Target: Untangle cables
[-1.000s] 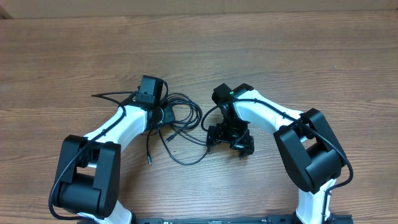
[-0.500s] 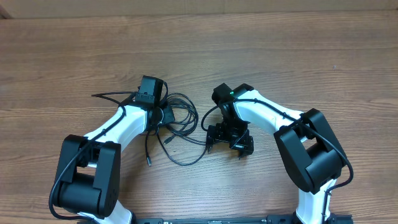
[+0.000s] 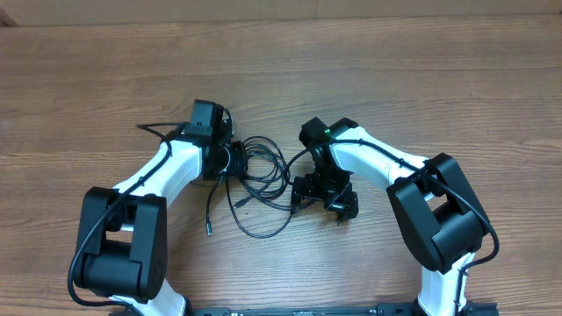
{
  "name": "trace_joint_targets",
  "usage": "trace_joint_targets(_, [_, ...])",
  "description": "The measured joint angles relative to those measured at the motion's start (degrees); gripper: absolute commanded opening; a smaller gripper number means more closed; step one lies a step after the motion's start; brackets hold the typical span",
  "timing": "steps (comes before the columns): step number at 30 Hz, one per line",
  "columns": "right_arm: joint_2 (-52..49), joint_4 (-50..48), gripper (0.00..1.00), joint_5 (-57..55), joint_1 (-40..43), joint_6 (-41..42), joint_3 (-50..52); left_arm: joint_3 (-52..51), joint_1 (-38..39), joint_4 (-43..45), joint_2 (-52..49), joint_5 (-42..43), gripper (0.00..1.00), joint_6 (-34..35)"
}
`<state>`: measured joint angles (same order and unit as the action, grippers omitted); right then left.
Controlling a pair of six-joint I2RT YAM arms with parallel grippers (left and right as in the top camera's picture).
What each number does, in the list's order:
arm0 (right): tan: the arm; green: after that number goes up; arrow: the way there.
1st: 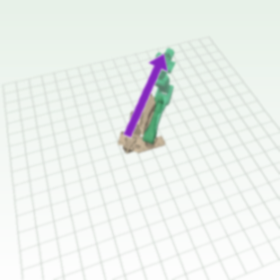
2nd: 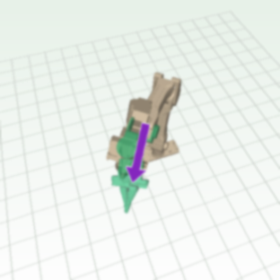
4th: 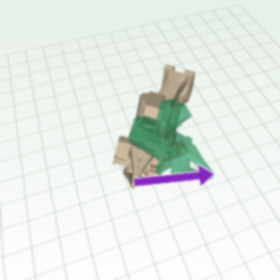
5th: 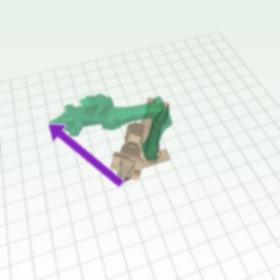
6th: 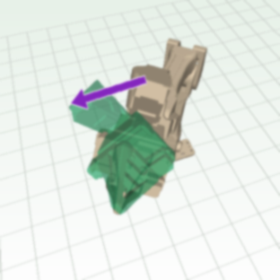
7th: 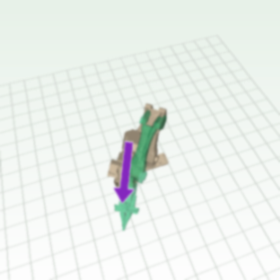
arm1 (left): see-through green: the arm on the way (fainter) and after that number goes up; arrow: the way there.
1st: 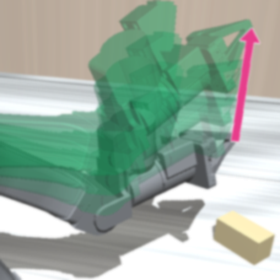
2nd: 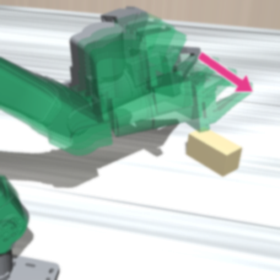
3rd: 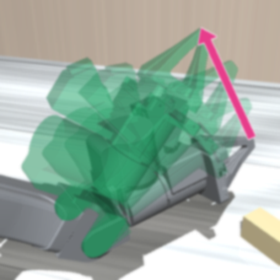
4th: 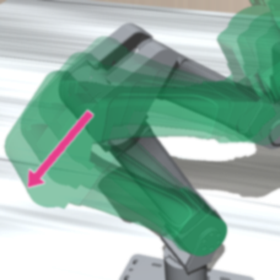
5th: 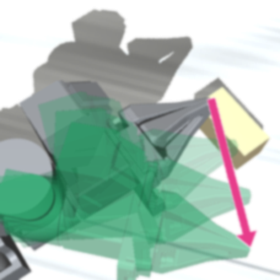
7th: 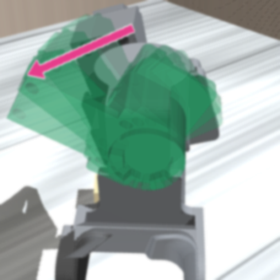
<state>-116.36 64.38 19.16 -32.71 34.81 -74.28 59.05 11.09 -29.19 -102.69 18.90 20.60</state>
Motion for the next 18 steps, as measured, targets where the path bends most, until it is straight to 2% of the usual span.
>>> trace_joint_targets(6, [0.0, 0.0, 1.0, 0.0, 0.0, 0.0, 0.0, 0.57, 0.0, -1.92, 0.0, 2.82, 0.41, -0.11])
trace_joint_targets(15, [0.0, 0.02, 1.0, 0.0, 0.02, 0.02, 0.0, 0.57, 0.07, -4.46, 0.0, 3.45, 0.4, -0.09])
trace_joint_targets(18, [0.0, 0.0, 1.0, 0.04, 0.02, 0.0, 0.0, 0.57, 0.33, -4.92, 0.0, 3.69, 0.34, -0.07])
